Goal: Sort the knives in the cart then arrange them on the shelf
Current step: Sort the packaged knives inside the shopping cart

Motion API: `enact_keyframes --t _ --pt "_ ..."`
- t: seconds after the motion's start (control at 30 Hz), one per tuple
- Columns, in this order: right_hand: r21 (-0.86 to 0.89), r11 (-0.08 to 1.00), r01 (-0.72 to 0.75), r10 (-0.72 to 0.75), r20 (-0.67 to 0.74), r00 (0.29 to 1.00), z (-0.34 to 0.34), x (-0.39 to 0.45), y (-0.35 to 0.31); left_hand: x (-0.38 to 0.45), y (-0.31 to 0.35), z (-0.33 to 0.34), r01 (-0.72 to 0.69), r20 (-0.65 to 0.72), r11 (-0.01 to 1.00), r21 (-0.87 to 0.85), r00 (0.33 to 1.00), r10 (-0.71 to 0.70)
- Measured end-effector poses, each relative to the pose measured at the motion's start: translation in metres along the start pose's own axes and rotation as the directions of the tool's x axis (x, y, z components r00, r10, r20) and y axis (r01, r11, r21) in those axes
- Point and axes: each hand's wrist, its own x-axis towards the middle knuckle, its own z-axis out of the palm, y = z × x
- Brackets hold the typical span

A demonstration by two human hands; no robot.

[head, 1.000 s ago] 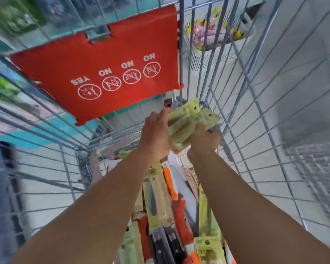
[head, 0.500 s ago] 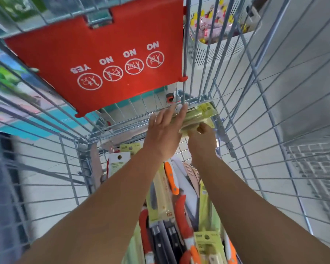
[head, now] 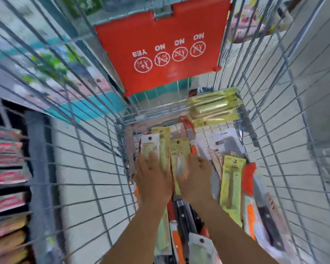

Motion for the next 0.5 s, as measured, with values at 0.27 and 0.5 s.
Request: enact_keyframes --t 0.27,0.5 --pt "-0.072 0.995 -0.065 0.068 0.038 0.997 0.007 -0.016 -0.006 0.0 -0.005 -0.009 0.116 -0.011 0.99 -0.078 0.993 -0.117" --pt "0.035 0.974 -0.226 0.224 0.053 0.973 -0.011 -0.013 -0.007 -0.005 0.003 -0.029 0.225 -0.042 0.953 -0.203 0.97 -0.238"
